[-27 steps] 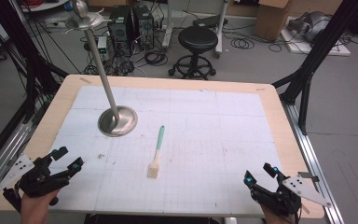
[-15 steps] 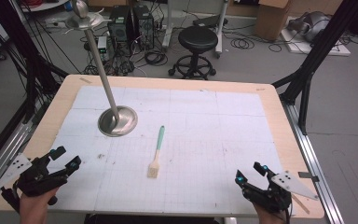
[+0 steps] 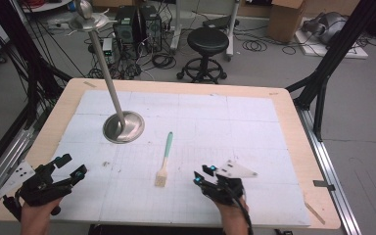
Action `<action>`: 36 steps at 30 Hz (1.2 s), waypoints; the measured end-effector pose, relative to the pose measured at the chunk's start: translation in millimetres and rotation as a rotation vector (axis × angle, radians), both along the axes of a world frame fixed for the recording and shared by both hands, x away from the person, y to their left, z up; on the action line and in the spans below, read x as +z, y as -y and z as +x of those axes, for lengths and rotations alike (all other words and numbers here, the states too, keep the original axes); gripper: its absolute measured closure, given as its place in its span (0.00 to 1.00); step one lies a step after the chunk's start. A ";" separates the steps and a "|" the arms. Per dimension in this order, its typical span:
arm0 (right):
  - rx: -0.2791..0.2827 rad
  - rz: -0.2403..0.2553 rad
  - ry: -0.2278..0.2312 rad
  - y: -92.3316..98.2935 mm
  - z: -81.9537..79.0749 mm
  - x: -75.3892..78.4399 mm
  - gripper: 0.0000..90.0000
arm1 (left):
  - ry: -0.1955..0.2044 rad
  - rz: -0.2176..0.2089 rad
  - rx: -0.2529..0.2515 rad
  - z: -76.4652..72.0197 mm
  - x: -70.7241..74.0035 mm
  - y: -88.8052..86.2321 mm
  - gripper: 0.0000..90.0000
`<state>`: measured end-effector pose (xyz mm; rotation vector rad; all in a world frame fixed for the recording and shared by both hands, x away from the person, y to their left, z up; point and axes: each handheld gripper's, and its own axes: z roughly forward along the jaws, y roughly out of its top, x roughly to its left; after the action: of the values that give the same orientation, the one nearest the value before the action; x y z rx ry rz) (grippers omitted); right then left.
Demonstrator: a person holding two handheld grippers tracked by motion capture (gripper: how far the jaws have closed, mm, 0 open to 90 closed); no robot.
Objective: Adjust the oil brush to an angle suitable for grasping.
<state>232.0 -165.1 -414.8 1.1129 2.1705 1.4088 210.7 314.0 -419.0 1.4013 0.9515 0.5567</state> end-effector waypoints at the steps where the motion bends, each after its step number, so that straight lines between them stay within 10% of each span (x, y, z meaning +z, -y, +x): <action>1: 0.012 -0.007 -0.013 -9.5 4.7 -3.3 0.72 | 0.000 -0.001 0.001 -0.2 0.1 -0.2 0.24; 9: 0.091 -0.115 -0.099 -58.4 34.3 -18.4 0.96 | -0.010 0.006 -0.010 0.6 -1.2 -0.8 0.25; 20: 0.152 -0.217 -0.147 -89.9 41.3 -31.0 0.99 | -0.020 0.004 -0.015 2.6 -2.3 -0.2 0.25; 36: 0.220 -0.219 -0.167 -117.8 40.4 -29.0 0.99 | -0.028 0.005 -0.012 4.5 -3.1 -1.6 0.26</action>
<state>272.3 -47.3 -443.8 0.9669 2.5615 1.1589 215.2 315.6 -422.2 1.4218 0.9636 0.5325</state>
